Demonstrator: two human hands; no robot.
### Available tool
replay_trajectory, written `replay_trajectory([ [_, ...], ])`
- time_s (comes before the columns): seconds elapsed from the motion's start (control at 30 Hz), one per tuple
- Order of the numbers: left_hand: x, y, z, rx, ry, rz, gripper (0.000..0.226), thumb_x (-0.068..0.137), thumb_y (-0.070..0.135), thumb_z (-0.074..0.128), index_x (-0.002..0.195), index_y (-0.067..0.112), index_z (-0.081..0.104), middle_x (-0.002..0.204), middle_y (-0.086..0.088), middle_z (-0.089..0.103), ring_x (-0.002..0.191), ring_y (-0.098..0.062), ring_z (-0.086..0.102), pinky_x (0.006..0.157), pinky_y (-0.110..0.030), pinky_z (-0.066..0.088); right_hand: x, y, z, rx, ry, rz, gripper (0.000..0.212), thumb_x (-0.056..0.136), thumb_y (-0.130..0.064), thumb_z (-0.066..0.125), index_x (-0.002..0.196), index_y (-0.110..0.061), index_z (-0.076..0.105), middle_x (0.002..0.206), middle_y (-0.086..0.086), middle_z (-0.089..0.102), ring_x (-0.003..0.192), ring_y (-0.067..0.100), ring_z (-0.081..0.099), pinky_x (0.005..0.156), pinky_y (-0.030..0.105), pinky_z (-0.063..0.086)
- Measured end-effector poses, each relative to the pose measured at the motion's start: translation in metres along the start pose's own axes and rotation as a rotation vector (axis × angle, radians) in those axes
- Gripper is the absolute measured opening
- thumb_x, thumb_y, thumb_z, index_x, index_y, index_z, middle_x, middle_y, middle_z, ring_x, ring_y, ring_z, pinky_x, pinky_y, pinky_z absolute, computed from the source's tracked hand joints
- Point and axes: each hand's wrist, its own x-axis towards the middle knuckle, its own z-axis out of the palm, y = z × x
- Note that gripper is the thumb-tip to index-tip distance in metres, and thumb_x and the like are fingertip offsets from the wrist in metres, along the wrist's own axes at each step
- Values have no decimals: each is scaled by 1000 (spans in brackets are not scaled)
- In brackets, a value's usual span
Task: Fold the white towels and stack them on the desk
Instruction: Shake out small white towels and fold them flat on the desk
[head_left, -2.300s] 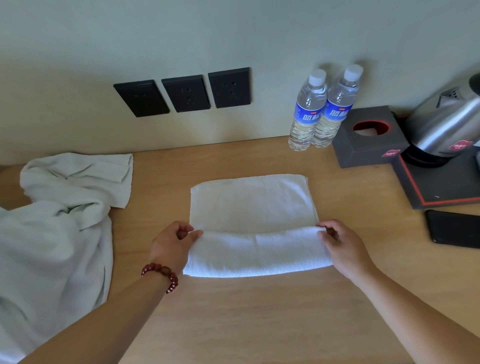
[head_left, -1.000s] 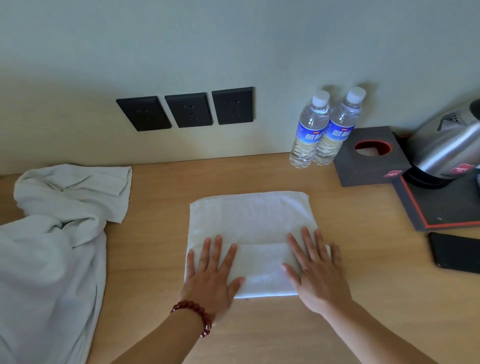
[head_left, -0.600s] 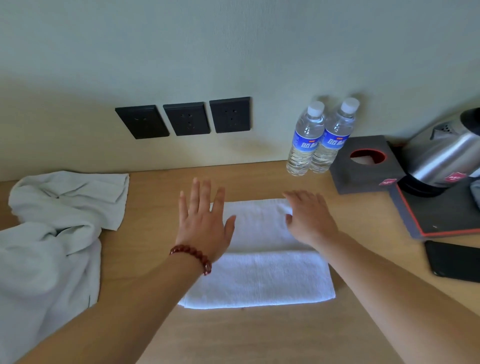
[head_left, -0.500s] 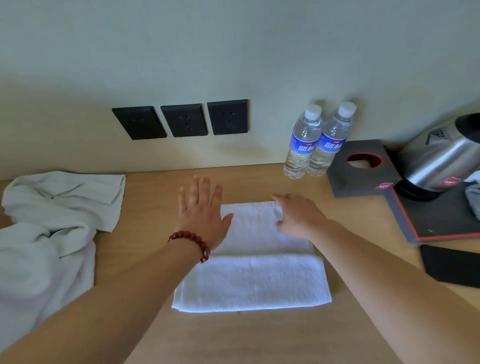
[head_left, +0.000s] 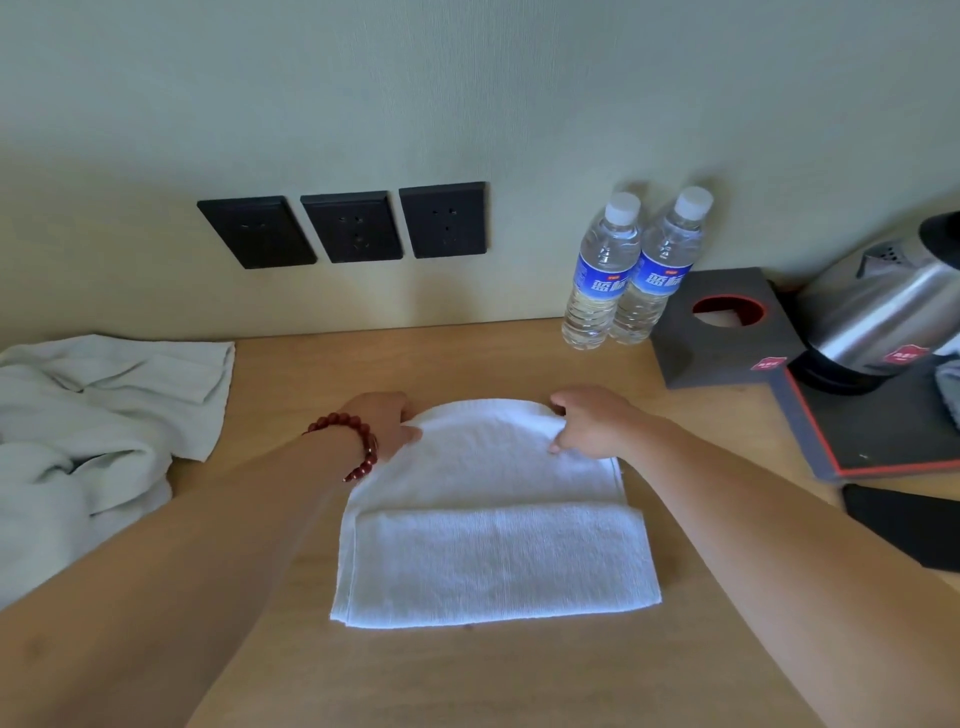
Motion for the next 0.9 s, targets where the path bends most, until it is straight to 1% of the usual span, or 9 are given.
replay_trajectory([
  [0.17,-4,3,-6,18,96,57,14,95,24,60,91,24,47,94,5,59,82,-15,53,68,-26,40,-9,12,-7,58,14,9,30,84,-24,76,91,-18,47,87,-2,54,72,16,53,56,29,38],
  [0.3,-9,13,-6,61,294,164,22,94,4,48,85,24,45,89,0,61,71,-11,48,56,-22,31,-20,20,-8,105,110,-25,33,89,-16,66,71,-26,41,80,-3,49,63,15,47,50,27,33],
  [0.37,-8,11,-5,42,288,179,25,94,12,57,115,24,51,110,-4,61,88,-17,54,69,-24,41,-26,24,-5,69,165,-63,22,89,-13,61,75,-22,46,82,-1,51,71,22,51,54,30,32],
  [0.43,-8,7,-6,-18,154,114,80,86,28,74,151,29,26,132,-8,52,113,-25,56,91,-34,50,-30,29,-1,66,198,-97,2,89,-11,57,91,-12,55,88,5,58,81,28,56,60,35,36],
  [0.5,-9,3,-9,8,49,49,101,78,43,81,156,31,18,144,-7,42,125,-27,50,101,-40,48,-34,31,3,90,212,-109,9,90,-8,53,98,-10,56,90,7,61,80,29,57,62,37,40],
  [0.6,-6,0,-8,268,68,24,66,80,60,70,135,28,53,136,-2,50,125,-25,45,101,-38,45,-40,30,6,113,239,-133,11,92,-6,54,102,-10,56,91,6,61,79,25,57,68,39,46],
  [0.7,-1,-3,-12,338,250,34,35,90,53,59,115,29,63,122,1,61,118,-25,46,96,-38,42,-40,31,11,122,256,-132,9,92,-5,54,99,-10,53,85,7,58,73,22,52,61,36,37],
  [0.8,5,-8,-10,215,173,80,42,87,48,68,122,26,61,128,2,58,122,-24,45,102,-37,42,-41,34,14,128,269,-112,7,92,-4,55,94,-10,52,81,8,55,66,17,43,58,34,31],
  [0.9,5,-9,-6,30,90,58,71,79,38,80,140,23,47,138,-2,50,125,-24,47,103,-39,46,-43,35,15,122,278,-108,10,92,-4,57,92,-11,51,79,6,55,64,16,44,56,32,31],
])
